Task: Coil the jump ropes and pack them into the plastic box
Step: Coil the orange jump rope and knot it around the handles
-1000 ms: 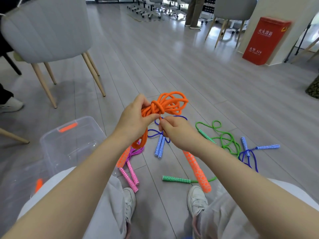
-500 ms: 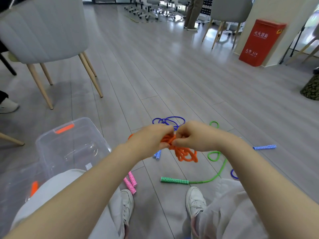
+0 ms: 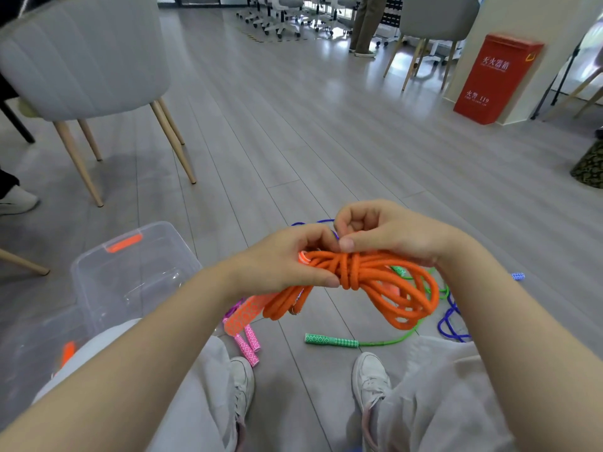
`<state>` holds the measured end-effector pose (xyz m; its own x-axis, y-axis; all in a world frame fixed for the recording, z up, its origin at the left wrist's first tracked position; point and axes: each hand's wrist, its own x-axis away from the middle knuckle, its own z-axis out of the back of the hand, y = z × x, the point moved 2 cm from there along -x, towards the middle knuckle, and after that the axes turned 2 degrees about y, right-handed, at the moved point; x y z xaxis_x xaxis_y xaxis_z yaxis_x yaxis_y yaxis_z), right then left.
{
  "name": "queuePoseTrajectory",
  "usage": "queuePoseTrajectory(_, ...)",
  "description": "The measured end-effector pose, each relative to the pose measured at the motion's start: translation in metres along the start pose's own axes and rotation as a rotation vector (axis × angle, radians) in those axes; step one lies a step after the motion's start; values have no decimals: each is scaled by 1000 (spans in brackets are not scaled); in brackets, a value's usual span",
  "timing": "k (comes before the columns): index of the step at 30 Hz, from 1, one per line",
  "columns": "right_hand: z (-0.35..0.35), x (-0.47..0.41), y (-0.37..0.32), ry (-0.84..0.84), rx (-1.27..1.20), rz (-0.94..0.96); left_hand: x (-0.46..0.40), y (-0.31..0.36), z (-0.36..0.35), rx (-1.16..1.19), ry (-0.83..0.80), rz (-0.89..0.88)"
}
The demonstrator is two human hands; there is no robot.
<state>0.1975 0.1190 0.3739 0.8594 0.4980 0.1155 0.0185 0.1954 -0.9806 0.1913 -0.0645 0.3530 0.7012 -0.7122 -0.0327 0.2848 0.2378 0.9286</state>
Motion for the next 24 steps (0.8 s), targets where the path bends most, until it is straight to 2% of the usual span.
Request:
queuePoseTrajectory(4,9,-5,-7,48,-327,39,-2,6,2,331,130,-67)
queuePoseTrajectory(7,5,-9,0,120,-473,65,-4,3,4,552,99,-109)
queuePoseTrajectory(9,-2,-15,12,93,-605,66,-4,1,4,603,87,-126)
queuePoseTrajectory(11,-10,-23,19,35,-750,89,-6,-3,5,613,181,-112)
queuePoseTrajectory(12,-12,-27,22,63,-757,117,-7,-5,6,620,242,-99)
queuePoseTrajectory(14,-17,-36,23,188,-704,163,-9,-6,11,628,339,-82)
queuePoseTrajectory(18,-26,-39,21,411,-487,210,-10,-5,12,597,397,-71)
queuePoseTrajectory(21,-28,-33,17,522,-280,100,-14,-6,10,465,473,-67)
queuePoseTrajectory(24,-37,-31,22,543,-42,-74,-17,-15,15,233,667,-61)
